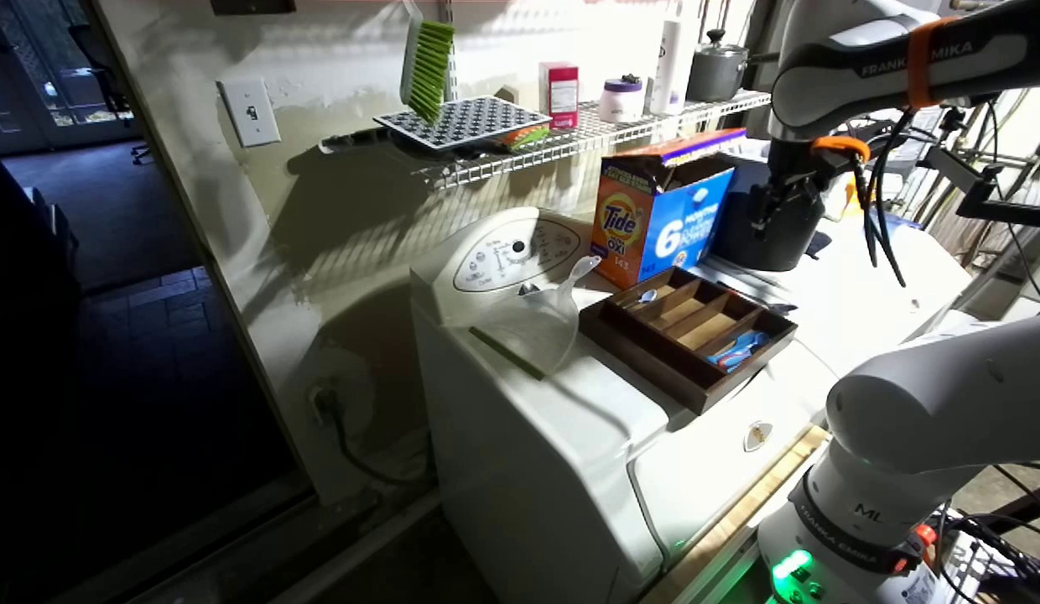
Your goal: Put the spoons in the cutlery rack
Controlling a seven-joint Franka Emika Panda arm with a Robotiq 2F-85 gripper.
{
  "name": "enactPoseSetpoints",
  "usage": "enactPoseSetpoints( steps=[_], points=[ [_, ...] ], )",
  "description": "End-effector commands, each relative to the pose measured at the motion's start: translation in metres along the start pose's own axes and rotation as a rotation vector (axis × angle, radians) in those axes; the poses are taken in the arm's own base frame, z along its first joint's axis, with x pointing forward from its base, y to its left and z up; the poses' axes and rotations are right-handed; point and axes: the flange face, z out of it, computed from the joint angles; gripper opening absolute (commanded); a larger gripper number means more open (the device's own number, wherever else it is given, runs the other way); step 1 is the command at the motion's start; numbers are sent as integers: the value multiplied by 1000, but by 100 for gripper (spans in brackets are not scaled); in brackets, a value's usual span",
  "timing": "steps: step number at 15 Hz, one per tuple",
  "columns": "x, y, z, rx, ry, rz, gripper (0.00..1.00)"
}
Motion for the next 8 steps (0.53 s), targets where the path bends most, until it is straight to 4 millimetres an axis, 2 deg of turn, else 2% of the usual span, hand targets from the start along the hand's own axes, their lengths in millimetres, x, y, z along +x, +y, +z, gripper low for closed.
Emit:
enactPoseSetpoints(
  steps=[1, 5, 8],
  points=[
    [5, 26, 34, 46, -2, 29, 100],
    [12, 49, 72, 51, -50, 92, 100],
    [18, 53, 96, 59, -110, 104, 100]
  ],
)
